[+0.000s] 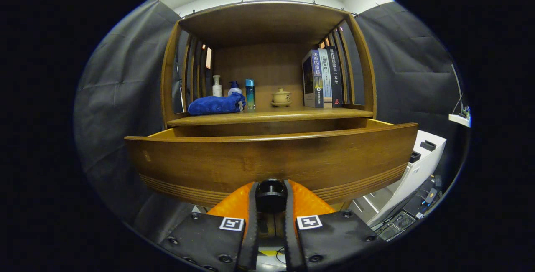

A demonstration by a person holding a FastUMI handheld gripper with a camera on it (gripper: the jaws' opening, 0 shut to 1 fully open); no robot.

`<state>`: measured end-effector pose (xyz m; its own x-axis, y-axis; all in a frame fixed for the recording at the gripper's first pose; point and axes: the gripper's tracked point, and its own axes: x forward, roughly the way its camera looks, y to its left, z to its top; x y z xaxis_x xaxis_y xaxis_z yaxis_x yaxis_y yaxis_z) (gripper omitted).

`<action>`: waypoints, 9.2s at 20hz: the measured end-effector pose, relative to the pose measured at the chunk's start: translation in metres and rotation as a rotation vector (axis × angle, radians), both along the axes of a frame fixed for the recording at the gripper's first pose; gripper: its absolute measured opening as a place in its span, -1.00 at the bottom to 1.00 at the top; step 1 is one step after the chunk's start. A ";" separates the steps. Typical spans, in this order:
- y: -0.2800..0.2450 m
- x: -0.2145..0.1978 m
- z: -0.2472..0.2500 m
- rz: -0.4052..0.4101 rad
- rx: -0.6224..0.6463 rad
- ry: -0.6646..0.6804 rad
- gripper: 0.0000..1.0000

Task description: Pull open the drawer, take out the items inside it, and place them on the countertop above the cabinet.

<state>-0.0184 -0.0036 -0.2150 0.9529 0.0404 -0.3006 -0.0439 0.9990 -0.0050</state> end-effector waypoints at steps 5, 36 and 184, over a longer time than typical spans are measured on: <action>-0.001 -0.018 0.003 -0.008 0.022 0.026 -0.35; 0.034 0.103 0.203 0.217 -0.175 0.002 0.91; 0.060 0.164 0.030 -0.007 -0.047 0.001 0.97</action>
